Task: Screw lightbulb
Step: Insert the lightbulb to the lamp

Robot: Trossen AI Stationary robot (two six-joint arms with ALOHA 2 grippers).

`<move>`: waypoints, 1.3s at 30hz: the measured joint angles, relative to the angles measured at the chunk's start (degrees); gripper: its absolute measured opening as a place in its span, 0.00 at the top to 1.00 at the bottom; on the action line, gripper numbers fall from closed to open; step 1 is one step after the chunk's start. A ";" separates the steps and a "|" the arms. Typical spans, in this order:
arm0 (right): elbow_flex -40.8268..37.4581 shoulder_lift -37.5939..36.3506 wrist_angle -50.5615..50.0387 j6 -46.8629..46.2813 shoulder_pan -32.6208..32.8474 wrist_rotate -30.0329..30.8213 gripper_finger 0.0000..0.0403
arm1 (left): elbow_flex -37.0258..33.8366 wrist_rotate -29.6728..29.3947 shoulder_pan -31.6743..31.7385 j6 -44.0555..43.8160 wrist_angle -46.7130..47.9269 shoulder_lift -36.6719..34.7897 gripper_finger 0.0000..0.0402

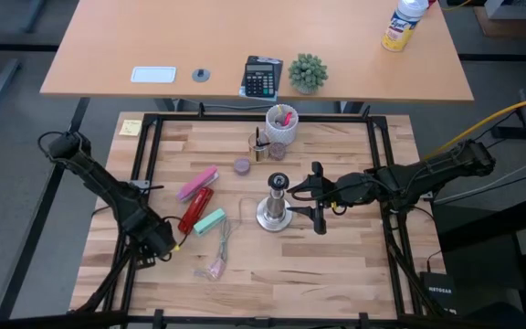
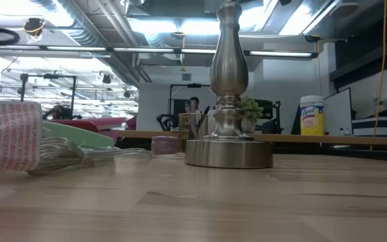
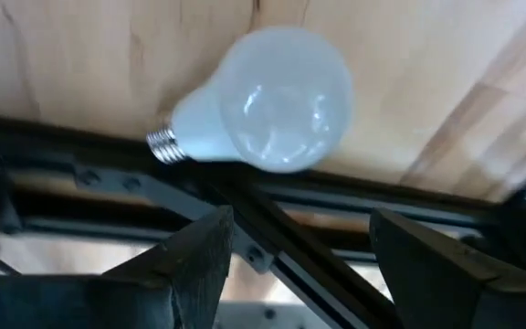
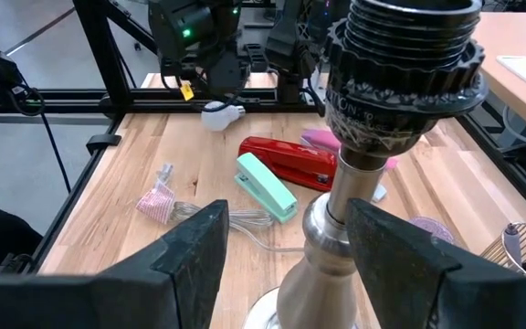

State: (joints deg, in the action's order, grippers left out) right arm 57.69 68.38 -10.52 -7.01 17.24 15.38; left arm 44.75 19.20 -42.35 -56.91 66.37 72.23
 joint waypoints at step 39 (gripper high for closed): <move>0.00 0.00 0.17 0.00 -0.01 0.00 0.44 | -14.08 -21.12 -1.26 1.29 -21.63 0.02 0.38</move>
State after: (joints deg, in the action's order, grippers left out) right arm 57.69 68.38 -10.35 -7.01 17.23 15.38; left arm 30.67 -1.92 -43.62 -55.61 44.74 72.25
